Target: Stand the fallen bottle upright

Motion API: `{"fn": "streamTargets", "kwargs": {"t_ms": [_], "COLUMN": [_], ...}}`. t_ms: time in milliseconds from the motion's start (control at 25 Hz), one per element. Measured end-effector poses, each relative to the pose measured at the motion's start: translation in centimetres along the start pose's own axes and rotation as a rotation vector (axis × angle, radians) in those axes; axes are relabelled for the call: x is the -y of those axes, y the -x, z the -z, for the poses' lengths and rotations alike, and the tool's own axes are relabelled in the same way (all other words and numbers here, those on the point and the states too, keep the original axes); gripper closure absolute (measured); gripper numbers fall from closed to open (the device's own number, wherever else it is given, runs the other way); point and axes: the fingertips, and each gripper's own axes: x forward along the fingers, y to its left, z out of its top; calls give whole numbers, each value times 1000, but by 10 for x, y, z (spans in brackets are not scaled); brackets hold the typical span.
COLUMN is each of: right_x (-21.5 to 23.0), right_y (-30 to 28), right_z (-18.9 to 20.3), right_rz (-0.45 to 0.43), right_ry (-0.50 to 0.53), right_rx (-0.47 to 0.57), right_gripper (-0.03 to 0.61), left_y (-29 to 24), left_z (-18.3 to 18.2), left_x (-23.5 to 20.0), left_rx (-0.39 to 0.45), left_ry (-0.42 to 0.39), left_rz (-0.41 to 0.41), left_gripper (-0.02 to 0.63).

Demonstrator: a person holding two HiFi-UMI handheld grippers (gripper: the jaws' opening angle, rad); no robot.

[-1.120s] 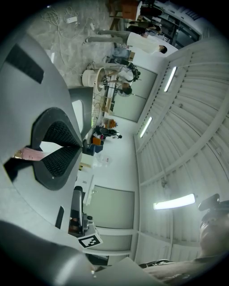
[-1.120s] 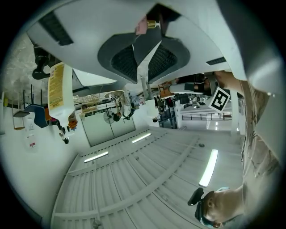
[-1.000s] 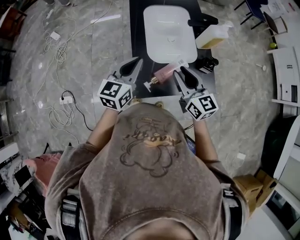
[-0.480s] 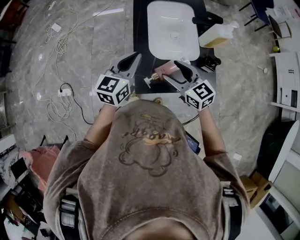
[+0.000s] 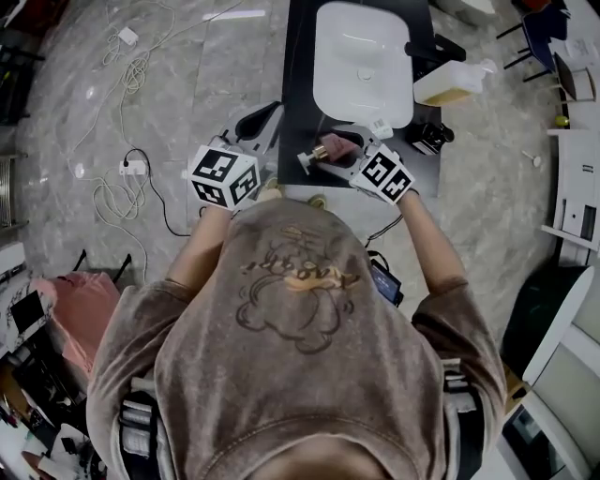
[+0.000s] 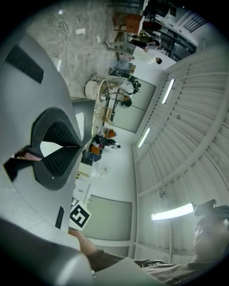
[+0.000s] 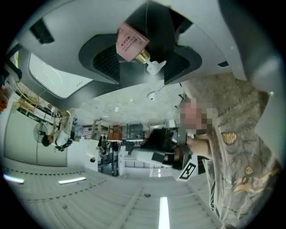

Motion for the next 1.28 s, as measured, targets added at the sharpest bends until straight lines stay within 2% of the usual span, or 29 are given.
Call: {"fn": "streamTargets", "kwargs": {"t_ms": [440, 920, 1160, 1280], "right_x": [-22, -32, -30, -30], "right_y": [-50, -81, -90, -91], "right_z": [41, 70, 74, 77], "right_rz": [-235, -374, -397, -400], "right_ry": [353, 516, 555, 583], "right_rx": [-279, -482, -537, -566], "right_gripper": [302, 310, 351, 351], "left_y": [20, 42, 50, 52], "left_z": [2, 6, 7, 8], "left_x": [-15, -34, -42, -45], "left_rx": [5, 13, 14, 16], "left_ry": [16, 35, 46, 51], "left_rz": [-70, -137, -159, -165], "left_gripper": [594, 594, 594, 594]}}
